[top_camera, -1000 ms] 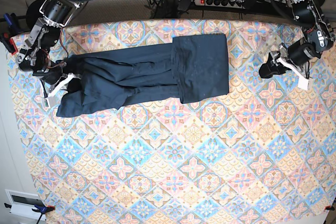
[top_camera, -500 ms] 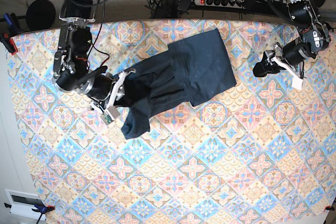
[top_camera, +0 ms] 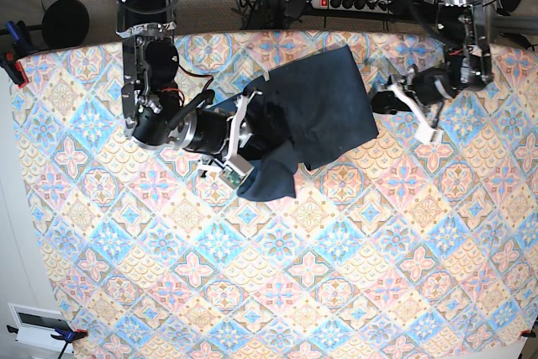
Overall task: Layout the t-shirt on the table in an organized manner, then fold the t-shirt properly
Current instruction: 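Lift the strip's end with the right gripper and fold it toward the left gripper, then lay the folded bundle down and hold it with both grippers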
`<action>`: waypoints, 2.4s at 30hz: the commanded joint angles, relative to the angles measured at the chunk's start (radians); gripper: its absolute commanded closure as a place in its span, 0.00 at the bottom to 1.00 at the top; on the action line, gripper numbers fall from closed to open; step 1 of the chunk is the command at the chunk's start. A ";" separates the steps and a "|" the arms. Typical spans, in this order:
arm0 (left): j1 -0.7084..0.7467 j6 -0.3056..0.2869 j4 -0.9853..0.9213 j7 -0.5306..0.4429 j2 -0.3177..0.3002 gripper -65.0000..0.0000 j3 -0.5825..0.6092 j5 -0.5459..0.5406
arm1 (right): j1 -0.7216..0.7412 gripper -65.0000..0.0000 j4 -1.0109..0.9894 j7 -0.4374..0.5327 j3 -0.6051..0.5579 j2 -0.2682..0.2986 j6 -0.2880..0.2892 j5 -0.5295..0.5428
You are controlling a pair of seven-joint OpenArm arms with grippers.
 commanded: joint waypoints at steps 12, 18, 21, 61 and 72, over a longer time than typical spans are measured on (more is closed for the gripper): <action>-0.133 -0.004 -0.209 -0.119 0.051 0.97 0.181 0.060 | 0.026 0.98 0.010 0.028 -0.263 -0.003 0.003 -0.203; -0.136 -0.004 -0.212 -0.119 0.081 0.97 0.185 0.060 | 0.026 0.98 0.009 0.056 -0.325 -0.003 0.003 -0.360; -0.134 -0.004 -0.212 -0.119 0.083 0.97 0.185 0.060 | 0.028 0.95 -0.003 0.122 -0.325 -0.003 0.003 -0.413; 0.041 -0.007 -0.005 -0.079 0.078 0.27 -0.123 0.002 | -0.061 0.63 -0.088 0.258 0.005 -0.003 0.003 -0.438; 0.084 -0.007 0.090 0.003 0.083 0.26 -0.095 -0.209 | 0.066 0.74 -0.148 0.332 -0.142 -0.004 0.003 -0.440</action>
